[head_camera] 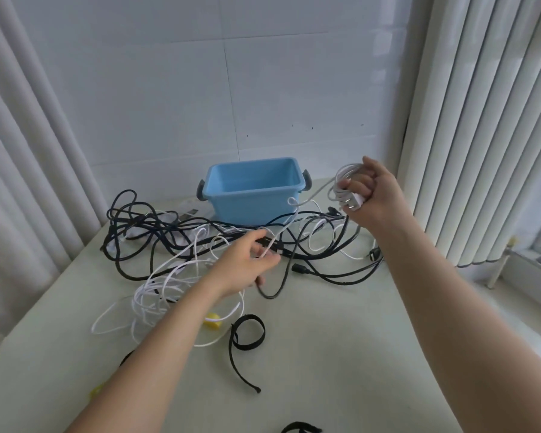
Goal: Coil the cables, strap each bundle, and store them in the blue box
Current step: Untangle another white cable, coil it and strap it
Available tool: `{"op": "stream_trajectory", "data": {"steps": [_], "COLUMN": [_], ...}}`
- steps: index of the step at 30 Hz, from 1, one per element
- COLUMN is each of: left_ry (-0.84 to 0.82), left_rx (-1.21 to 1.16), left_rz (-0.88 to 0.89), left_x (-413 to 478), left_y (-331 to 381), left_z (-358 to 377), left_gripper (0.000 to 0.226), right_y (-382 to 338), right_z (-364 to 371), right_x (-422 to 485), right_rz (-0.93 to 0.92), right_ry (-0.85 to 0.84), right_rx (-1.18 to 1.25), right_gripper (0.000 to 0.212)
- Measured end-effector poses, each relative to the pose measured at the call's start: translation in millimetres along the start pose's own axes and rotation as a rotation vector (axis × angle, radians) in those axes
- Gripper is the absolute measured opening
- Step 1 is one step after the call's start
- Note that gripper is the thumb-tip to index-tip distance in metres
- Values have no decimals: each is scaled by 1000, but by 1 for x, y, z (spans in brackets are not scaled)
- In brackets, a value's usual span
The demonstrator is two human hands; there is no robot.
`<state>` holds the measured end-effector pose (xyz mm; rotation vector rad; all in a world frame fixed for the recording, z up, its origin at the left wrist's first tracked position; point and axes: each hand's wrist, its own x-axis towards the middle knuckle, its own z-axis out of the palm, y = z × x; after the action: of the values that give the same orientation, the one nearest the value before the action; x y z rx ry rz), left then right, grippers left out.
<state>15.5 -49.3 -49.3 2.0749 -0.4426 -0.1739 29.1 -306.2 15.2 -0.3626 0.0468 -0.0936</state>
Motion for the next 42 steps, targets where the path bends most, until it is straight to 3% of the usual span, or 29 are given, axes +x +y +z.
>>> {"op": "stream_trajectory", "data": {"steps": [2,5,8,12,15,17,18,20,23,29,33,37,42], "left_ry": [172,234,317,510,472,367,333,319,273,-69,-106,67,372], "left_rx": [186,109,-33,22,197,217,176,38,-125,-234,-388,-546,-659], "left_rz": [79,116,46,49,104,110,131,209,307,445,518,479,338], "left_x": [2,3,1,0,-3,-6,-7,-10,-18,-34,-35,-30,-16], "left_y": [-5,-12,-20,-22,-18,-16,-14,-8,2,20,34,35,28], "left_z": [-11,-29,-46,-54,-58,-62,-63,-65,-74,-95,-97,-93,-84], "left_gripper": [17,29,22,15,16,11,10,12,15,42,40,21,27], "right_y": [-2,-10,-19,-15,-13,-17,-19,-15,1,26,52,71,86], "right_z": [-2,-6,-9,-8,-5,-3,-1,4,15,19,20,24,25], "right_x": [1,3,3,2,2,4,6,7,4,-6,-14,-34,-40], "right_rz": [-11,-35,-48,-49,-57,-130,-181,-259,-426,-567,-361,-93,352], "right_ry": [7,31,64,60,8,59,83,100,107,-14,-167,-350,-567], "right_rx": [21,35,106,172,289,278,217,43,-429,-1352,-1681,-1649,-1440], "right_gripper": [59,59,59,58,49,28,19,22,19,38,38,61,81]}}
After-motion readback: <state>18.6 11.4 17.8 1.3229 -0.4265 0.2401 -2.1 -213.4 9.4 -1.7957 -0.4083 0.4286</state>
